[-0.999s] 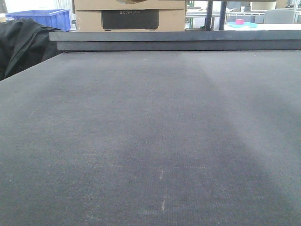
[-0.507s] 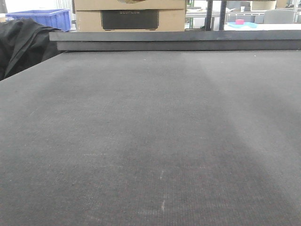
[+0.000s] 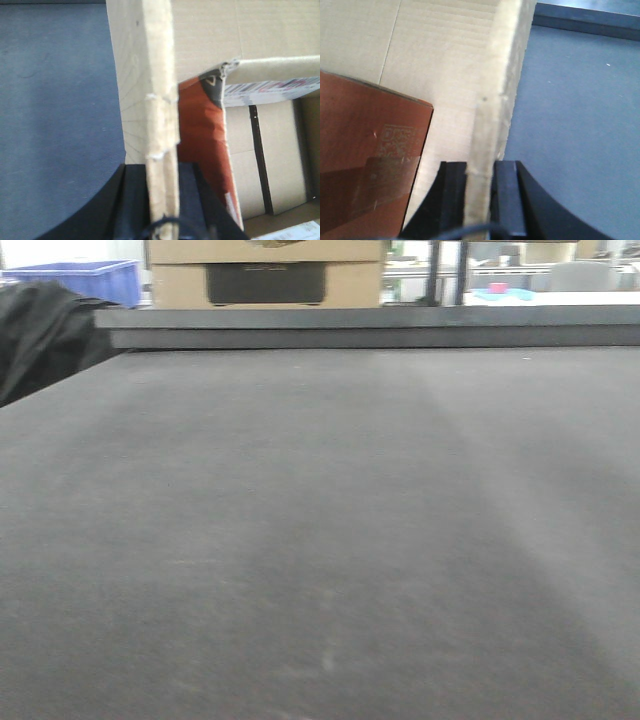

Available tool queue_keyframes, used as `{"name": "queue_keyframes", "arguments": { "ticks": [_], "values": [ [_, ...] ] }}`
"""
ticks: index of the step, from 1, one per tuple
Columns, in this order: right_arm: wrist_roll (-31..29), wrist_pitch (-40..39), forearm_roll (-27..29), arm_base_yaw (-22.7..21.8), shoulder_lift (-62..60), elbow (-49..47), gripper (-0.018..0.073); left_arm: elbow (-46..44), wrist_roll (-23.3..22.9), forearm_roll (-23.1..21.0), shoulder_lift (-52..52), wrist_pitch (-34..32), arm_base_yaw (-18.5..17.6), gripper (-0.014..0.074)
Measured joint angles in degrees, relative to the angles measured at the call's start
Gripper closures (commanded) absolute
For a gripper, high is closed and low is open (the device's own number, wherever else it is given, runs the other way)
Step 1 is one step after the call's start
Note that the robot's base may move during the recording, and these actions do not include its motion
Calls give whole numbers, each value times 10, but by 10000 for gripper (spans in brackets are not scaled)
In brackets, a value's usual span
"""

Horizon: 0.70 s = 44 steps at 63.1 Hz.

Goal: Stack two boxes on right shelf middle
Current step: 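Lift the two stacked boxes off the table with both grippers, then drive the base past the red workbench toward the steel shelf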

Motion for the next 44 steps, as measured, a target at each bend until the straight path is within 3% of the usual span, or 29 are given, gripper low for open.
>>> {"name": "queue_keyframes", "arguments": {
  "ticks": [44],
  "values": [
    [0, -1, 0, 0, 1, 0, 711, 0, 0, 1, 1, -1, 0, 708]
  ]
}}
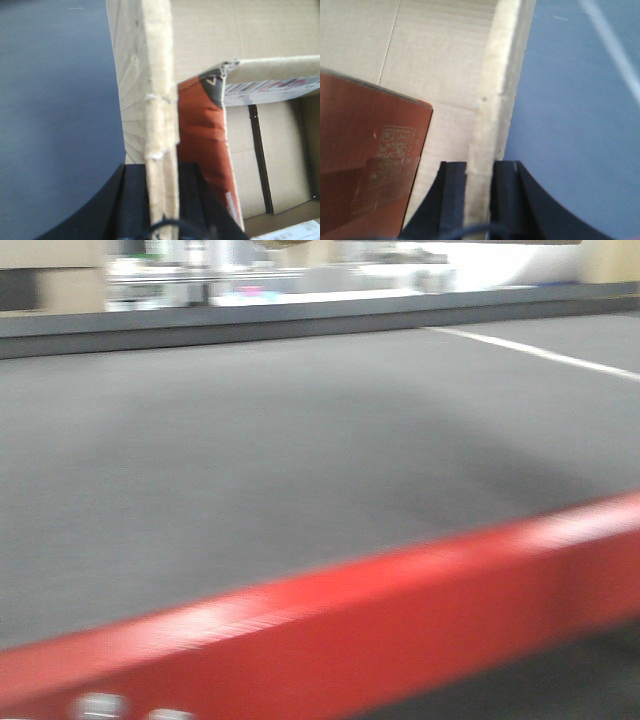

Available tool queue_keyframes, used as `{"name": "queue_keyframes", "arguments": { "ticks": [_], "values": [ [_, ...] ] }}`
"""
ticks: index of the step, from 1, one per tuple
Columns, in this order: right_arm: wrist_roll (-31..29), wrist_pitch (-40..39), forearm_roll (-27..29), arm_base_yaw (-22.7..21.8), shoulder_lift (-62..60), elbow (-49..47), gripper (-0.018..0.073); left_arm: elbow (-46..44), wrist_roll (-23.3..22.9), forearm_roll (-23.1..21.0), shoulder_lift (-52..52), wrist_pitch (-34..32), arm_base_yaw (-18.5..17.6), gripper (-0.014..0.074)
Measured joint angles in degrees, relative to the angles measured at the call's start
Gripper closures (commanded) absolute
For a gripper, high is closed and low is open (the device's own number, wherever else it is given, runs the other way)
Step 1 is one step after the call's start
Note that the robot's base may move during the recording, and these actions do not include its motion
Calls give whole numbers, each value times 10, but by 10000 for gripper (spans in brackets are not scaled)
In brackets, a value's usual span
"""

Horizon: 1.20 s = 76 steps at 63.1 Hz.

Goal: Stack two boxes on right shelf middle
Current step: 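Drive the base past the red workbench toward the steel shelf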

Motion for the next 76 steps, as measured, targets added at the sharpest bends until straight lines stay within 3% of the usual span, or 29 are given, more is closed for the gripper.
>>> {"name": "queue_keyframes", "arguments": {
  "ticks": [76],
  "values": [
    [0, 0, -1, 0, 0, 0, 711, 0, 0, -1, 0, -2, 0, 708]
  ]
}}
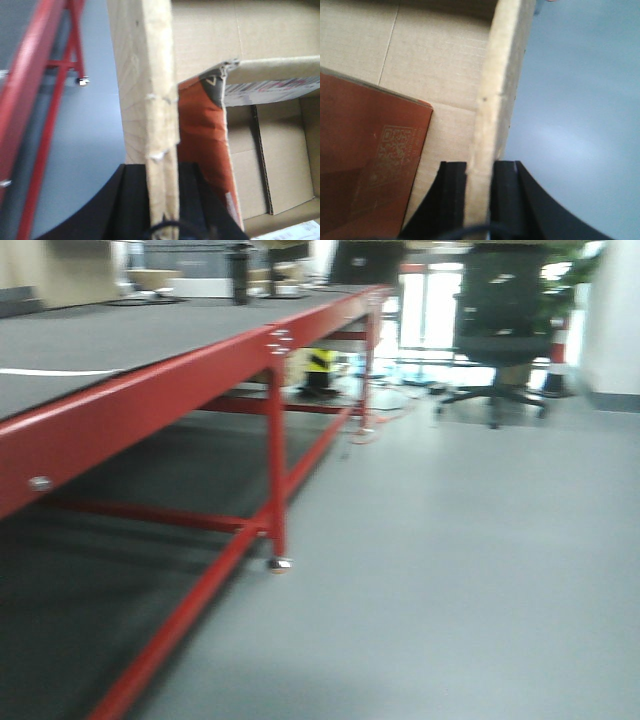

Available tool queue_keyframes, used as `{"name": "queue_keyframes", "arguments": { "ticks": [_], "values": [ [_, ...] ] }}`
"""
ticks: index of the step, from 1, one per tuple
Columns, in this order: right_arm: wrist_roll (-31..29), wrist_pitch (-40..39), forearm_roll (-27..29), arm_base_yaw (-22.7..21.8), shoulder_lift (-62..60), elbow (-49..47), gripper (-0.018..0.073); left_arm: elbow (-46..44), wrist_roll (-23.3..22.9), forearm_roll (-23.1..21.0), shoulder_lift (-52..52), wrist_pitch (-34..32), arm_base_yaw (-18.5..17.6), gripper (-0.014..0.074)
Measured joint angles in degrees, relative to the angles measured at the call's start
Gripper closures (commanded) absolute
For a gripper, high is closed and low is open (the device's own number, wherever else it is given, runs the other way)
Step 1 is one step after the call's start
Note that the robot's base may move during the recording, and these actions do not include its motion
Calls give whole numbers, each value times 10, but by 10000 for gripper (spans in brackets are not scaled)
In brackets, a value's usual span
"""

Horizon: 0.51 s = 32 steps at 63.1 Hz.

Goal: Stack two boxes on right shelf middle
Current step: 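Drive the base past the red workbench toward the steel shelf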

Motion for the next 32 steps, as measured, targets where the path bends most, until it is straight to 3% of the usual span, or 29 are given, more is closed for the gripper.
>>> {"name": "queue_keyframes", "arguments": {
  "ticks": [32],
  "values": [
    [0, 1, -1, 0, 0, 0, 711, 0, 0, 0, 0, 0, 0, 708]
  ]
}}
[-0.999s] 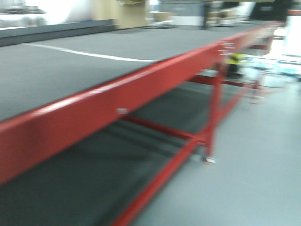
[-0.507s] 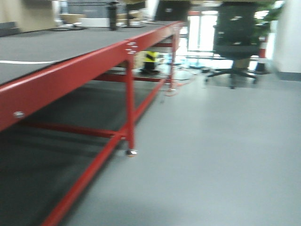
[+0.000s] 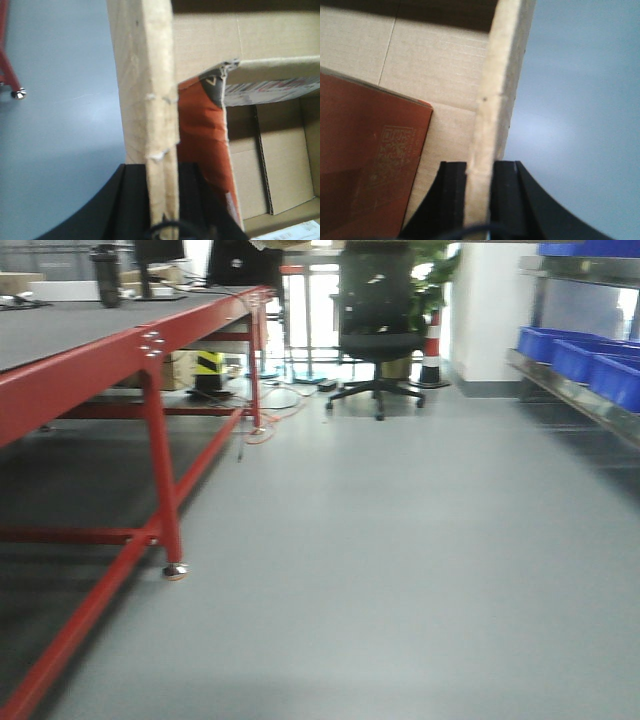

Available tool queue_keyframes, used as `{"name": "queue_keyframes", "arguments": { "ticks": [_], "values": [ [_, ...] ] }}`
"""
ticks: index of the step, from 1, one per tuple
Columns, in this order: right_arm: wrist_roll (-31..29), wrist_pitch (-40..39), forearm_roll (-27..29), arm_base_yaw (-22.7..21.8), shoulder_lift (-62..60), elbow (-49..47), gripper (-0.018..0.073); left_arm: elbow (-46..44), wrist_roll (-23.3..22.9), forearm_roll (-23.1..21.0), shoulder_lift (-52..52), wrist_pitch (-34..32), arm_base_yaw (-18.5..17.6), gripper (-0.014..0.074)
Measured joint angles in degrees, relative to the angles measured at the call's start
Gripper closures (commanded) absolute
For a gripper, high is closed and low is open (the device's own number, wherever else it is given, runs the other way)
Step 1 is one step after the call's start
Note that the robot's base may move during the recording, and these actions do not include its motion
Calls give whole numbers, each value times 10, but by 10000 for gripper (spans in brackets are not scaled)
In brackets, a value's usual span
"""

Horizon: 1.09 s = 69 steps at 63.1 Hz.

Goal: Stack two boxes on right shelf middle
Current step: 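Drive the base past the red workbench toward the steel shelf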

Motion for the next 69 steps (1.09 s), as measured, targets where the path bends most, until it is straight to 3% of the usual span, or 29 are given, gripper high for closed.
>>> {"name": "queue_keyframes", "arguments": {
  "ticks": [69],
  "values": [
    [0, 0, 0, 0, -2, 0, 711, 0, 0, 1, 0, 0, 0, 708]
  ]
}}
